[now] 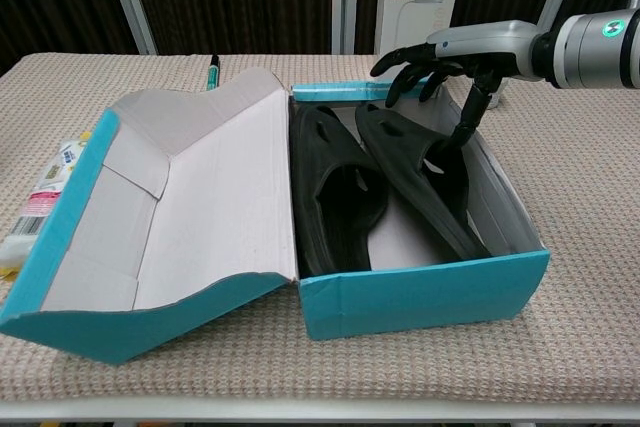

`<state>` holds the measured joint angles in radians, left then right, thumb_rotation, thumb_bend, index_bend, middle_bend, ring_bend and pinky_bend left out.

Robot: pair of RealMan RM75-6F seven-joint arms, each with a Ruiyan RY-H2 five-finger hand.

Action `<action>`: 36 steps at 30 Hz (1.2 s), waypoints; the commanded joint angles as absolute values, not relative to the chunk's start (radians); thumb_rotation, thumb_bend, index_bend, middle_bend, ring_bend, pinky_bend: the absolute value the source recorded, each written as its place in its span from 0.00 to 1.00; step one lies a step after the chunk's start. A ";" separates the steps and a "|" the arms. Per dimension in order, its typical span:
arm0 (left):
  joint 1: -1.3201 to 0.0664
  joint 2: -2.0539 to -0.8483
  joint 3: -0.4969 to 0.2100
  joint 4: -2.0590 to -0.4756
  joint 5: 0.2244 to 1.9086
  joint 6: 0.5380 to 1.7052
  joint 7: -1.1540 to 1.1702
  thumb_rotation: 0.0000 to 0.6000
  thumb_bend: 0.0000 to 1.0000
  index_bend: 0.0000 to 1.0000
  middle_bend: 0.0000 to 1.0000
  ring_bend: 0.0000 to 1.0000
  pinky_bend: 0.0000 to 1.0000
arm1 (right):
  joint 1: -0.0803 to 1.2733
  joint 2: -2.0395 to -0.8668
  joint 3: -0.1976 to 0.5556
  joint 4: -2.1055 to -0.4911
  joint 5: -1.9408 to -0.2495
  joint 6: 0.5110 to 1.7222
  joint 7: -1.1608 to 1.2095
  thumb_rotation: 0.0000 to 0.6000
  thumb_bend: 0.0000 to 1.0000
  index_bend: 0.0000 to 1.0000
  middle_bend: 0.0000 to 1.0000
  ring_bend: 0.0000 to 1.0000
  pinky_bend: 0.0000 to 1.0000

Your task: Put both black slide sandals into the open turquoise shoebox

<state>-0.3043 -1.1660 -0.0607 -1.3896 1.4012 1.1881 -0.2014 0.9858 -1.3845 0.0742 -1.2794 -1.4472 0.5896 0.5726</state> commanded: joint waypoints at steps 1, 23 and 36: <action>-0.305 -1.166 -0.061 -1.389 1.402 1.187 -0.204 1.00 0.14 0.22 0.19 0.12 0.20 | 0.988 -1.377 0.075 -1.291 -1.442 0.581 0.568 1.00 0.00 0.04 0.17 0.00 0.16; -0.311 -1.161 -0.072 -1.403 1.398 1.193 -0.193 1.00 0.14 0.22 0.19 0.12 0.20 | 0.873 -1.136 0.127 -1.550 -1.460 0.818 0.513 1.00 0.00 0.04 0.18 0.00 0.16; -0.302 -1.159 -0.087 -1.404 1.392 1.228 -0.180 1.00 0.14 0.22 0.19 0.12 0.20 | 0.593 -1.042 0.101 -1.605 -1.398 1.193 0.189 1.00 0.00 0.03 0.14 0.00 0.15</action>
